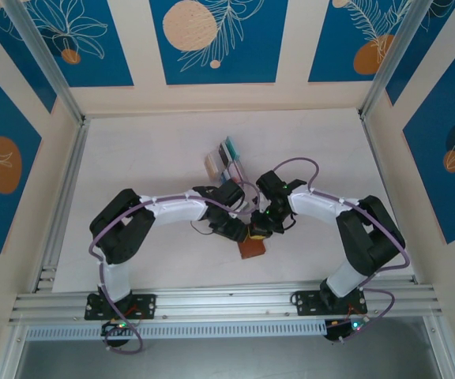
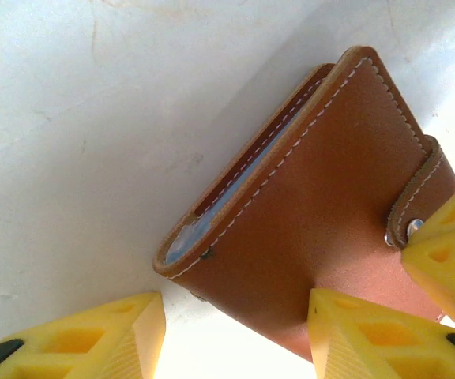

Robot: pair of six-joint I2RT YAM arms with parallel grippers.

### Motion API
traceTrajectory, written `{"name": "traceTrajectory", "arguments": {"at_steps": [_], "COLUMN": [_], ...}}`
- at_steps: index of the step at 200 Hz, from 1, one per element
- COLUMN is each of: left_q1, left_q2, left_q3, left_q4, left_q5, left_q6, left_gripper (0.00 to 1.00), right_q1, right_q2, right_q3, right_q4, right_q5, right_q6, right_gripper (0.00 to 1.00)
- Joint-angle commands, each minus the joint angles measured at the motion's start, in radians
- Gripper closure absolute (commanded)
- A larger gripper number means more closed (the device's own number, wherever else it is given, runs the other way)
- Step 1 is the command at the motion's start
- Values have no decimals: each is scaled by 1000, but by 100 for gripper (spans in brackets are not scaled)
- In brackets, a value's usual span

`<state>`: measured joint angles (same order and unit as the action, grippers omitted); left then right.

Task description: Put the credit cards into the card holder

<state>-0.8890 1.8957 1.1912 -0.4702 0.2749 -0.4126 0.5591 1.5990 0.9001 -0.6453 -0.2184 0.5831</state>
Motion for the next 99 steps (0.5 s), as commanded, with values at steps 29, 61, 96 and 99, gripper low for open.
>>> {"name": "traceTrajectory", "arguments": {"at_steps": [29, 61, 96, 99], "left_q1": [-21, -21, -21, -21], "left_q2": [74, 75, 77, 77], "left_q3": [-43, -45, -53, -53], "left_q4": [5, 7, 18, 19], "left_q5": [-12, -13, -6, -7], "left_q6": [-12, -14, -18, -18], "left_gripper": [50, 50, 50, 50], "right_q1": [6, 5, 9, 8], "right_q2": [33, 47, 20, 19], "right_q3": [-15, -19, -19, -18], "right_q4": [-21, -15, -4, -5], "right_q5": [-19, -31, -65, -67], "right_q6": [9, 17, 26, 26], "right_gripper": [100, 100, 100, 100]}}
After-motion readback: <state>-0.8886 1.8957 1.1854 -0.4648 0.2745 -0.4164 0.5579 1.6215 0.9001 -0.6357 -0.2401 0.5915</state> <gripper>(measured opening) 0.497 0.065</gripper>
